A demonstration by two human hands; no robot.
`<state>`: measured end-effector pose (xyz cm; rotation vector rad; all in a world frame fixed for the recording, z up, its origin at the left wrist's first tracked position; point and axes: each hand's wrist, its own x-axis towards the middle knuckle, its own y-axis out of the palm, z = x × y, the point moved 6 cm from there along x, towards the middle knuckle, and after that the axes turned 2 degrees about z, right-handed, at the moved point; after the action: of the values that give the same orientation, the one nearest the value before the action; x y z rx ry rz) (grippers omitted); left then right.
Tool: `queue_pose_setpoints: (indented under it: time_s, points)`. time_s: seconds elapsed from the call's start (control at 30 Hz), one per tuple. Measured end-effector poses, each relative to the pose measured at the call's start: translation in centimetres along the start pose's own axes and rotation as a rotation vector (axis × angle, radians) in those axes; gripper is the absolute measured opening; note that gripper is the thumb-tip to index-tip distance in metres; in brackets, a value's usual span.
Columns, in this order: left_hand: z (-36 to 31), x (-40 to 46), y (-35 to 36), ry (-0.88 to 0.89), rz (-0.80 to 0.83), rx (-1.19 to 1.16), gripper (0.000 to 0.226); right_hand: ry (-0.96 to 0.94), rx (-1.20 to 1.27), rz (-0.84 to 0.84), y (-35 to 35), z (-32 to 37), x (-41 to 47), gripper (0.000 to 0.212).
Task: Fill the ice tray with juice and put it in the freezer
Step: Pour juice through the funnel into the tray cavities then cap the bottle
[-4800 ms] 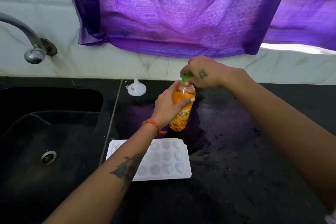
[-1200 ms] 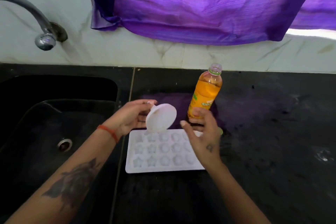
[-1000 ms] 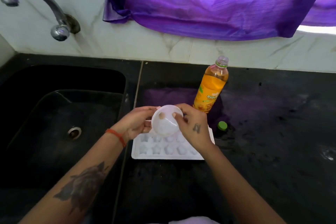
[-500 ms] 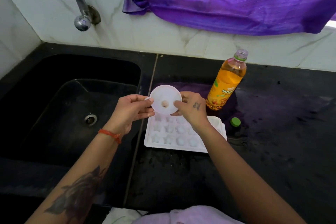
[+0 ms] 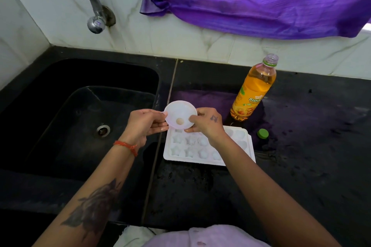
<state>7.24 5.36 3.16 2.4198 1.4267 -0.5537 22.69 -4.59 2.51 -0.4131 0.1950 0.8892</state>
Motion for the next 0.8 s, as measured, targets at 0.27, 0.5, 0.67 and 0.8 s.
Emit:
queue_pose_setpoints:
  time_s: [0.27, 0.5, 0.67, 0.8]
  points:
    - [1.8, 0.1, -0.1, -0.035, -0.018, 0.012, 0.009, 0.074, 0.013, 0.076, 0.2, -1.6, -0.5, 0.008]
    - [2.1, 0.6, -0.4, -0.048, -0.005, -0.011, 0.013, -0.203, -0.061, -0.154, -6.2, 0.1, -2.7, 0.036]
    - [2.3, 0.6, -0.1, -0.051, 0.008, -0.036, 0.017, -0.520, -0.178, -0.807, -13.7, 2.5, -5.7, 0.042]
    - [2.1, 0.5, 0.0, -0.026, -0.014, -0.037, 0.016, -0.393, -0.109, -0.799, -15.4, 1.7, -2.7, 0.084]
